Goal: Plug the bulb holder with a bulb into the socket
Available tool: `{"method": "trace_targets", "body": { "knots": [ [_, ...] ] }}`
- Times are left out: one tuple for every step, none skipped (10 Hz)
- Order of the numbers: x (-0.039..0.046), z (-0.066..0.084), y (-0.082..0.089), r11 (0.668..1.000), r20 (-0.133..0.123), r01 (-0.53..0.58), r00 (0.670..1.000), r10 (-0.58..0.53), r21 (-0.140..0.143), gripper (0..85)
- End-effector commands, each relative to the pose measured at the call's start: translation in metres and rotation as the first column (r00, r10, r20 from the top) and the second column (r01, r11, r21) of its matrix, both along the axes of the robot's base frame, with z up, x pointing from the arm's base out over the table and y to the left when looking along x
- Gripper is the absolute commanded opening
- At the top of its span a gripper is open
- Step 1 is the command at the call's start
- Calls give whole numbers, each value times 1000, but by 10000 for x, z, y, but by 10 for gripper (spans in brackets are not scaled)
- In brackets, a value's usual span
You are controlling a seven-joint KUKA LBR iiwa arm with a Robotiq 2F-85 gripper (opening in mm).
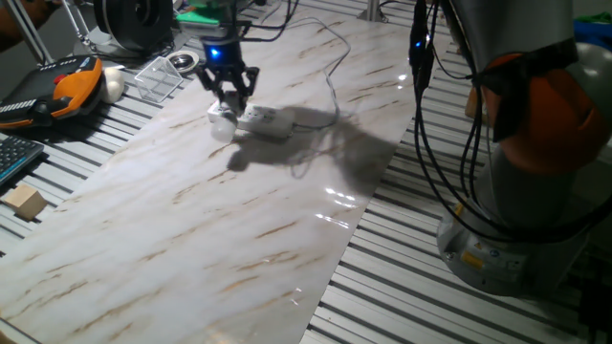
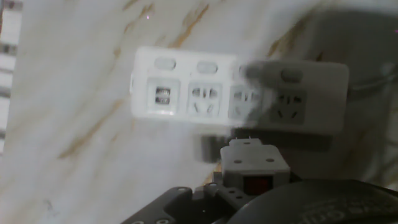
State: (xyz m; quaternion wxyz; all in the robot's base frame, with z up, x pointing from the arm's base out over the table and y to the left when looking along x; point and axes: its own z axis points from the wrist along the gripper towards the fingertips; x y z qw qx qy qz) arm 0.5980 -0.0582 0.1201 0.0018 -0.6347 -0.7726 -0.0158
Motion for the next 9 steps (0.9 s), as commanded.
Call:
{"method": "trace_targets", "body": {
  "knots": [
    [-5, -9, -136, 1000, 3, 8, 1000, -8, 0, 0],
    [-7, -8, -182, 1000, 4, 9, 1000, -9, 9, 0],
    [5, -19, -198, 1000, 3, 12, 1000, -12, 14, 0],
    [21, -48, -194, 1000, 7, 14, 1000, -14, 18, 0],
    [46, -102, -184, 1000, 10, 9, 1000, -10, 21, 0],
    [65, -140, -206, 1000, 15, 5, 1000, -5, 23, 0],
    [51, -161, -253, 999, 20, 0, 1000, -1, 44, 0],
    [36, -174, -273, 999, 23, -3, 1000, 1, 47, 0],
    [34, -173, -275, 999, 23, 1, 1000, -2, 49, 0]
  ]
}}
